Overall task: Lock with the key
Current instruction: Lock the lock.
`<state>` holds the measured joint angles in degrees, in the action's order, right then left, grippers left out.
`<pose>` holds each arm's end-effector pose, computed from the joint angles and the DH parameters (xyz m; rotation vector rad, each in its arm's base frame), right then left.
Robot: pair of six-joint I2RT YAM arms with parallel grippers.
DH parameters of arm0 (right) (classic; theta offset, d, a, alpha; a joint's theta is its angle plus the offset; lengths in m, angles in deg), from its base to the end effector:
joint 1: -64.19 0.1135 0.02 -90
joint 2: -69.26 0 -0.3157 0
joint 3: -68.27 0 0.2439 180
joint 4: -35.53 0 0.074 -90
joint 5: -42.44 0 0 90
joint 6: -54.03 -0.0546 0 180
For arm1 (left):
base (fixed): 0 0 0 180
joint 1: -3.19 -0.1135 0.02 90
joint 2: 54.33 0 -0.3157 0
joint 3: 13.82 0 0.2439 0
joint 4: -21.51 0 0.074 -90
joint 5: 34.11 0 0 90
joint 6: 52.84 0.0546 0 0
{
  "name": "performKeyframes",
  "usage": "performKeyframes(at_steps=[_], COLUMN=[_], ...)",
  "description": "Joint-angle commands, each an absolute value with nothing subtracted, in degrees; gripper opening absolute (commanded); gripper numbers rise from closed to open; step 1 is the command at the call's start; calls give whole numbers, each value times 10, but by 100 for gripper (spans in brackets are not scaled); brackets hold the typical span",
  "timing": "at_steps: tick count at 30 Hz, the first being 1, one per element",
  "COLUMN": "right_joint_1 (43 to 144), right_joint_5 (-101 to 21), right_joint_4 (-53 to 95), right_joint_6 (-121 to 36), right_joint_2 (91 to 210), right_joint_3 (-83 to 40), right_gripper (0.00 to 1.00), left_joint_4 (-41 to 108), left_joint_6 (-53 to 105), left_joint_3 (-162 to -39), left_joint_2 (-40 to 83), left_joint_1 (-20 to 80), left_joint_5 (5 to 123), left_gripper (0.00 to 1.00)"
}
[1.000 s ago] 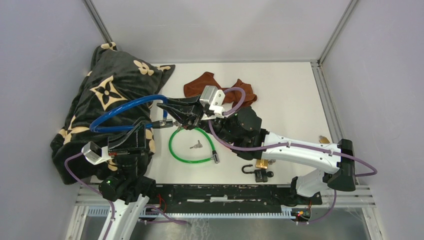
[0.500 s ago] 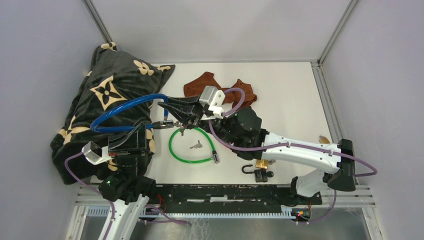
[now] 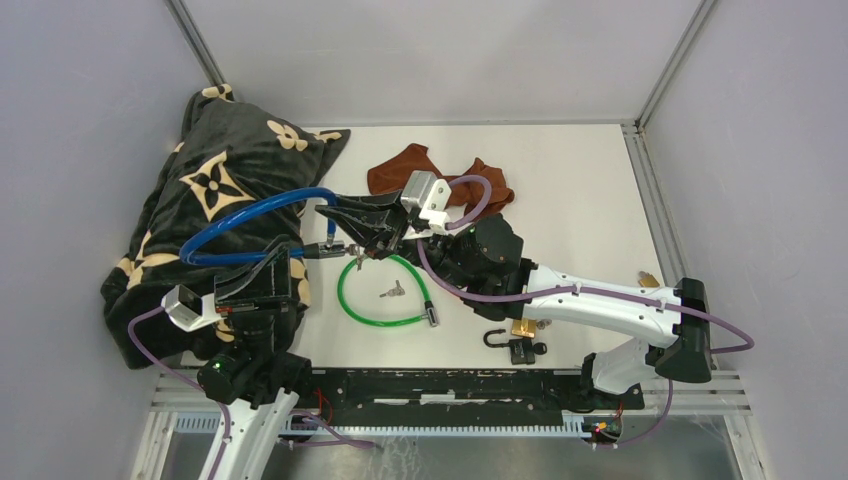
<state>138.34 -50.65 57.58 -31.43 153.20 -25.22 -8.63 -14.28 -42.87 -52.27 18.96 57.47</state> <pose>0.0948 0.3231 0.5352 -0.6422 0.8653 1.0754 -0.0085 0.0008 0.3435 -0.1591 0.5871 -1.1470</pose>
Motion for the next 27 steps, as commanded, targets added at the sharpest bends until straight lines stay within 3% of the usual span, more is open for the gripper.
performKeyframes(at_steps=[1,23,27], right_joint_1=[1390,1390,1388], right_joint_5=[-498,-487,-426], right_joint_4=[611,680,625], right_joint_6=[-344,-364,-332], right_joint_2=[1525,1521,1528], right_joint_3=[-246,-180,-208], right_gripper=[0,0,0], left_joint_4=[-117,-85,-88], left_joint_6=[-172,-198,-216], left_joint_3=[-437,-443,-449], left_joint_2=[-538,-538,-538], left_joint_1=[177,172,172], left_joint_5=[561,515,496], left_gripper=[2,2,2])
